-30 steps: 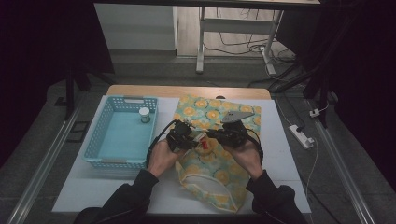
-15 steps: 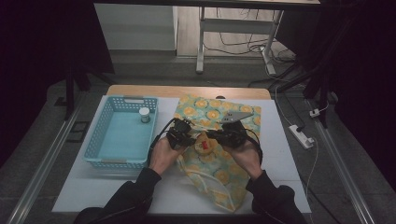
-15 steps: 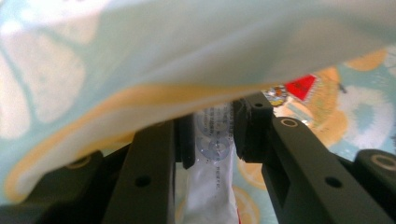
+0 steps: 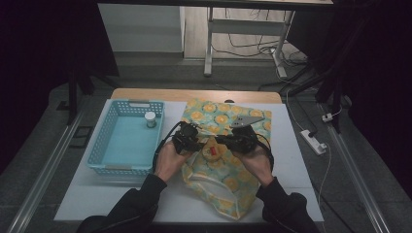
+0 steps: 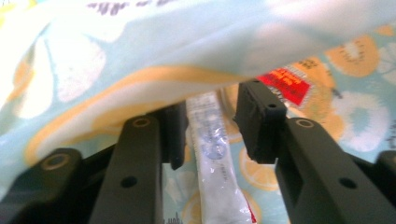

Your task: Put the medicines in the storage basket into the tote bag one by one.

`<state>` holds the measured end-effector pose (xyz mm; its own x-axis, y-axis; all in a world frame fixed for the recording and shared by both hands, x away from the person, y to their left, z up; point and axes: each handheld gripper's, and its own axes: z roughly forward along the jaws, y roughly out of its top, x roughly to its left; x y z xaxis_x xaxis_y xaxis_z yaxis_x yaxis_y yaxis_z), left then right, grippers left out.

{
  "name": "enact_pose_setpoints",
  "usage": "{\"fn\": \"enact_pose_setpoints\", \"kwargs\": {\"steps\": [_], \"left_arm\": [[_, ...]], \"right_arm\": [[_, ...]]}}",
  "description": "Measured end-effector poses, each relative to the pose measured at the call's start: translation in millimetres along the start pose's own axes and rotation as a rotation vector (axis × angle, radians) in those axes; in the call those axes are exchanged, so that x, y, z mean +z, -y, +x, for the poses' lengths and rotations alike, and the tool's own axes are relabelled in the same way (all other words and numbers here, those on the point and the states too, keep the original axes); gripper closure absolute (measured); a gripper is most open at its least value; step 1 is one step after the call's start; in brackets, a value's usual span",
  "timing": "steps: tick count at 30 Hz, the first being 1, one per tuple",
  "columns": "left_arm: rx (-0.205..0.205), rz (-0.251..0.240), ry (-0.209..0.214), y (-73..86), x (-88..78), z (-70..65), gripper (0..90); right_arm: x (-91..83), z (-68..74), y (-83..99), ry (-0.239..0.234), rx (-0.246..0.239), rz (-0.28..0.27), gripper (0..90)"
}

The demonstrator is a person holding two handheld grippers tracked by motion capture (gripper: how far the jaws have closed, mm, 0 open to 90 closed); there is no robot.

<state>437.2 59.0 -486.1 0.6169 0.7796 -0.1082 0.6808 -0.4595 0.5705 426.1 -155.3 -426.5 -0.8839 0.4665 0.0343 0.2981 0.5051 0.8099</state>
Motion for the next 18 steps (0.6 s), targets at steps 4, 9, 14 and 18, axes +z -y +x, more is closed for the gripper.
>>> {"fn": "enact_pose_setpoints", "kwargs": {"steps": [4, 9, 14, 18], "left_arm": [[0.024, -0.022, 0.034, 1.5, -6.5, -4.0, 55.7], [0.067, -0.058, 0.078, 4.5, -16.2, -9.3, 44.0], [0.094, -0.073, 0.101, 7.8, -26.2, -12.7, 31.7], [0.094, -0.099, 0.142, 10.7, -36.1, -11.4, 26.1]], "right_arm": [[-0.3, -0.7, 0.3, 0.0, 0.002, 0.001, 90.0], [-0.4, -1.3, 0.7, 0.0, 0.004, 0.002, 90.0], [0.0, -1.9, 1.2, -0.001, 0.003, 0.001, 90.0], [-0.1, -2.3, 1.5, 0.002, 0.008, 0.003, 90.0]]}}
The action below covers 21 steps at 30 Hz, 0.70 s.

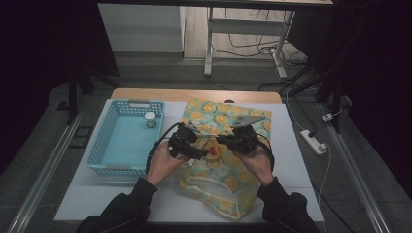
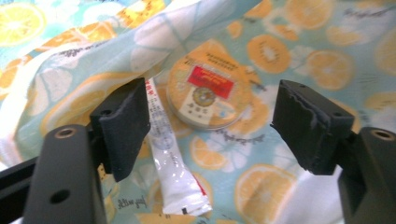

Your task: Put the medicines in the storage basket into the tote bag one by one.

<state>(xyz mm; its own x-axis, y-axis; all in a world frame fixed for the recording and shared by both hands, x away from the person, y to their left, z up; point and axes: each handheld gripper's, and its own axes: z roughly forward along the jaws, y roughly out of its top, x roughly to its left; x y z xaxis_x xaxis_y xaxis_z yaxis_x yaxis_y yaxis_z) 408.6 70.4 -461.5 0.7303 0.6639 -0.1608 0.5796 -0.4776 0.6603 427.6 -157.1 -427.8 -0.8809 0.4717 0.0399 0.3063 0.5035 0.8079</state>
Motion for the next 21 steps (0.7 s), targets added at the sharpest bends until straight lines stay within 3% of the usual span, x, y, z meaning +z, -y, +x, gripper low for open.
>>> {"fn": "enact_pose_setpoints", "kwargs": {"steps": [6, 11, 16, 21], "left_arm": [[-0.019, -0.031, 0.035, 3.0, -17.8, 4.4, 18.9], [-0.036, -0.029, 0.005, 10.1, -26.8, 12.6, 15.3], [-0.073, -0.059, 0.022, 19.6, -40.8, 25.7, 11.3], [-0.075, -0.093, 0.01, 26.6, -57.9, 36.1, 6.7]], "right_arm": [[0.0, -0.2, 0.2, -0.001, 0.001, 0.002, 90.0], [1.2, 0.5, 0.3, -0.004, -0.004, 0.003, 90.0], [1.6, 0.6, 0.4, -0.006, -0.005, 0.004, 90.0], [1.0, 0.7, 0.0, -0.004, -0.006, 0.004, 90.0]]}}
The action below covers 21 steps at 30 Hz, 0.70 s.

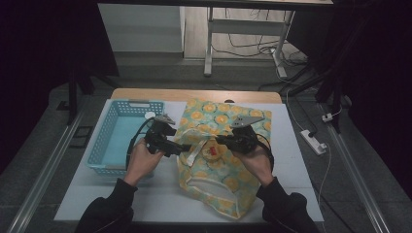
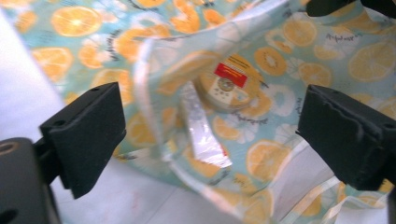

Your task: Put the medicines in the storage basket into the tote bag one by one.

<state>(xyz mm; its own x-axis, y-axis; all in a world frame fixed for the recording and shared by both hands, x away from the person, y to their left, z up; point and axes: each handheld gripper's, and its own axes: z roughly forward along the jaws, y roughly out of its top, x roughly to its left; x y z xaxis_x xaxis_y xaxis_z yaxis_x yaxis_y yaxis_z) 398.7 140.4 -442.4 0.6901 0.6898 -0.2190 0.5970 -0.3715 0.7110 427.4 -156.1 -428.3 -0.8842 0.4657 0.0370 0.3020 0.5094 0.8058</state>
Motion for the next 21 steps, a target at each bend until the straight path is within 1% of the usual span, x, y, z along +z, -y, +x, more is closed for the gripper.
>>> {"fn": "enact_pose_setpoints", "kwargs": {"steps": [2, 3, 7, 9, 12, 15, 17, 21], "left_arm": [[-0.007, -0.015, -0.003, 2.5, -6.8, 5.5, 4.6], [-0.005, -0.014, -0.006, 3.3, -9.1, 7.5, 3.8], [-0.009, -0.021, -0.037, 8.8, -19.1, 18.5, 1.4], [-0.006, -0.016, -0.063, 12.1, -24.1, 25.1, 0.2], [-0.001, 0.004, -0.103, 15.6, -28.3, 32.2, 0.0], [-0.021, 0.006, -0.136, 19.4, -32.8, 41.9, 0.0], [-0.039, -0.005, -0.145, 21.6, -36.0, 48.4, 0.0], [-0.064, -0.008, -0.173, 24.5, -42.6, 61.2, 0.0]], "right_arm": [[-0.3, 0.3, -0.3, 0.0, 0.0, -0.001, 90.0], [-0.5, 0.4, -0.5, 0.0, 0.001, 0.0, 90.0], [-1.0, 0.1, -0.5, 0.001, 0.0, -0.001, 90.0], [-0.9, 0.2, -0.4, 0.002, 0.001, -0.002, 90.0], [-0.6, 0.5, -0.5, 0.0, 0.0, 0.001, 90.0], [-0.1, 0.8, -0.5, 0.0, -0.001, 0.002, 90.0], [-0.1, 0.8, -0.5, -0.001, -0.001, 0.002, 90.0], [0.2, 0.7, -0.3, -0.002, -0.001, 0.003, 90.0]]}}
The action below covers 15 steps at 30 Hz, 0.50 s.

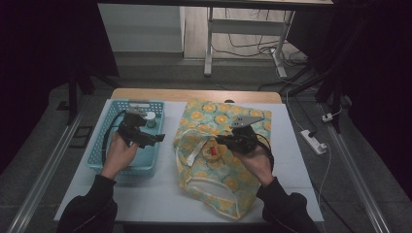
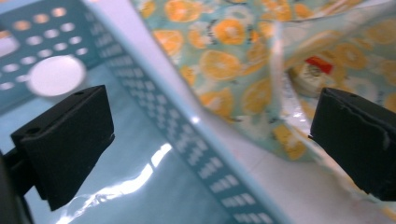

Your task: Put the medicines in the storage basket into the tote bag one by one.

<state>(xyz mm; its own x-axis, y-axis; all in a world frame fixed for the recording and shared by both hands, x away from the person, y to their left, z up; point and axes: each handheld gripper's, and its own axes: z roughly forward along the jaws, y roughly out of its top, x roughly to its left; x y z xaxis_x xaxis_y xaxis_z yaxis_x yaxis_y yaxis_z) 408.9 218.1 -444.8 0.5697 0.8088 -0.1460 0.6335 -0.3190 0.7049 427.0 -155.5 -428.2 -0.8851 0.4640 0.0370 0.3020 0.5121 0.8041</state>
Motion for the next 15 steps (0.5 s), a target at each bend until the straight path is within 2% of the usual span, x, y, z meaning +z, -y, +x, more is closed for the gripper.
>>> {"fn": "enact_pose_setpoints", "kwargs": {"steps": [3, 4, 12, 15], "left_arm": [[-0.034, -0.025, 0.034, 0.6, -1.8, 11.5, 0.5], [-0.043, -0.026, 0.033, 0.4, -2.0, 15.0, 0.4], [-0.049, -0.007, -0.031, -5.0, 6.1, 42.7, 0.0], [-0.046, -0.018, -0.058, -6.4, 12.3, 50.8, 0.0]], "right_arm": [[0.5, 0.4, 0.1, 0.0, 0.0, 0.002, 90.0], [0.6, 0.5, 0.0, -0.001, -0.002, 0.002, 90.0], [0.4, 1.0, -0.3, -0.002, -0.004, 0.002, 90.0], [0.3, 0.6, -0.1, -0.002, -0.004, 0.002, 90.0]]}}
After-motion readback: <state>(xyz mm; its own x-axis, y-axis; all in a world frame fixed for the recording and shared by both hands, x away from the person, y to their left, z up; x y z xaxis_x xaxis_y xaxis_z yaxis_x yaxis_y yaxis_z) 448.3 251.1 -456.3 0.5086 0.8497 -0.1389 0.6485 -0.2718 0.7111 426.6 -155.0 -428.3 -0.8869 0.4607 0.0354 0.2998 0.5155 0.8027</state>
